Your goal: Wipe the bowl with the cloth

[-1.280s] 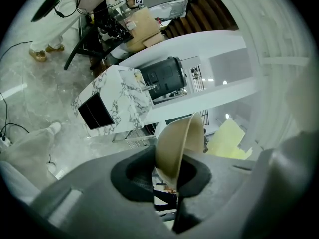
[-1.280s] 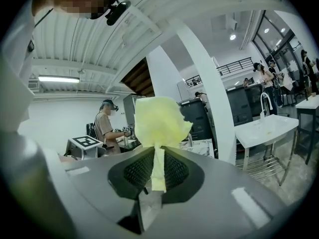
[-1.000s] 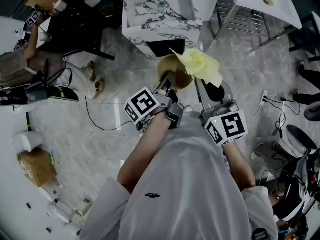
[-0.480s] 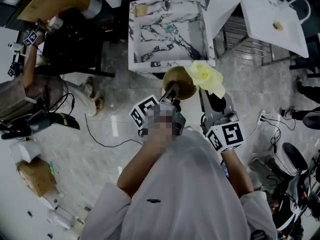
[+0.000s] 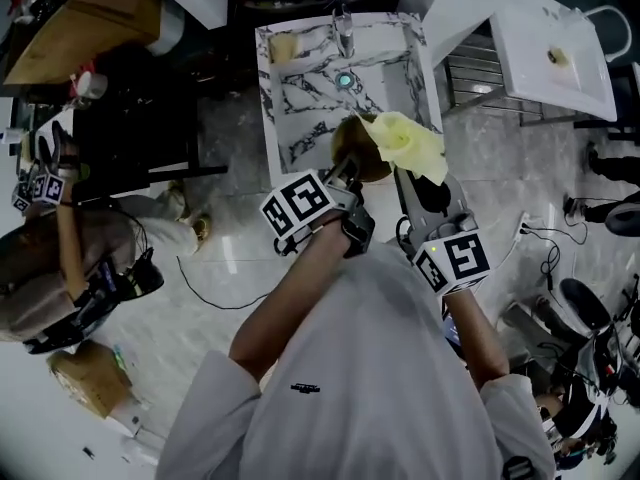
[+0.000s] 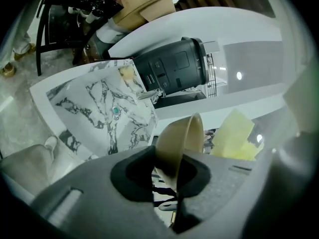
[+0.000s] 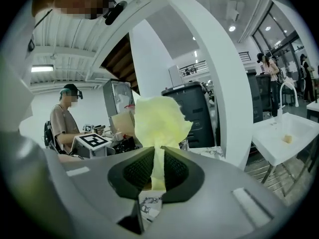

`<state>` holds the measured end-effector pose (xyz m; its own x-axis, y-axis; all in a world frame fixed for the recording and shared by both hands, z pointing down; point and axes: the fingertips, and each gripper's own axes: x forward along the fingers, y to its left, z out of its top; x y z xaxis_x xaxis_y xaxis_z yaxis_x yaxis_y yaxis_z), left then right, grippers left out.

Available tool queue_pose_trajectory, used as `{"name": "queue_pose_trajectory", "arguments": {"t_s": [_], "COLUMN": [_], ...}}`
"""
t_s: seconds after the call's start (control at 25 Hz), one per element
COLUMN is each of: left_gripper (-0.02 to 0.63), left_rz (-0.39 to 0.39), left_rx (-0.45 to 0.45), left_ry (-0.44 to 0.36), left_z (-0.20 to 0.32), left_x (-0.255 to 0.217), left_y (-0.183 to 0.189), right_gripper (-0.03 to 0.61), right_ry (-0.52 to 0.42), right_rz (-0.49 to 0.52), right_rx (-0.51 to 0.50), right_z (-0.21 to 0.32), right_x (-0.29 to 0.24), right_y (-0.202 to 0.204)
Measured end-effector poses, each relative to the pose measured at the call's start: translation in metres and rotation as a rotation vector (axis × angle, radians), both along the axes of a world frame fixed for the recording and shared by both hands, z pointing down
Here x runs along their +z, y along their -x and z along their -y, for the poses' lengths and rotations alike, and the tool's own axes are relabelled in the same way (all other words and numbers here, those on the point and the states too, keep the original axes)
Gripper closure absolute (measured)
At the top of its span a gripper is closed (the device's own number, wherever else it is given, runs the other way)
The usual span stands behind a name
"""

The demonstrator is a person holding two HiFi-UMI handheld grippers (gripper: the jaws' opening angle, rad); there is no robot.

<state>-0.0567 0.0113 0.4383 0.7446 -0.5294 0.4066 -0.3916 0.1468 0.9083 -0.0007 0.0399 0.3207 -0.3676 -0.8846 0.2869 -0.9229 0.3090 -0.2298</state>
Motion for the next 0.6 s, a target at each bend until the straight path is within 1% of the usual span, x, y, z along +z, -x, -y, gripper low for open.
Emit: {"name": "queue_pose_trajectory", "arguments": {"t_s": [0.16, 0.28, 0.4, 0.52, 0.6], "left_gripper": [0.555, 0.555, 0.555, 0.555, 0.555], "left_rz": [0.028, 0.081, 0.132, 0.193, 0.236], "left_rx": [0.031, 0.050, 0.061, 0.066, 0.085], "left_ry": [-0.011, -0.044, -0.060, -0.096, -0.119], "left_z": [0.030, 0.052, 0.066, 0.075, 0.079], "left_x": [0.004, 0.008, 0.013, 0.012, 0.012], "left_y": [0.004, 0.006, 0.004, 0.000, -0.005], "right_gripper": [0.537, 0.538, 0.538, 0.538, 0.538], "right_ry": [0.032, 0.057, 0.106, 0.165, 0.197], "right_rz": [-0.006, -0.019, -0.068, -0.138, -0.175], "right_rx": [-0.008, -0.039, -0.105, -0.180, -0.237], "right_z": [0.028, 0.046, 0.055, 0.068, 0.077], "right_x": [0.005, 0.011, 0.021, 0.037, 0.047], "right_y": [0.003, 0.006, 0.009, 0.007, 0.003]}}
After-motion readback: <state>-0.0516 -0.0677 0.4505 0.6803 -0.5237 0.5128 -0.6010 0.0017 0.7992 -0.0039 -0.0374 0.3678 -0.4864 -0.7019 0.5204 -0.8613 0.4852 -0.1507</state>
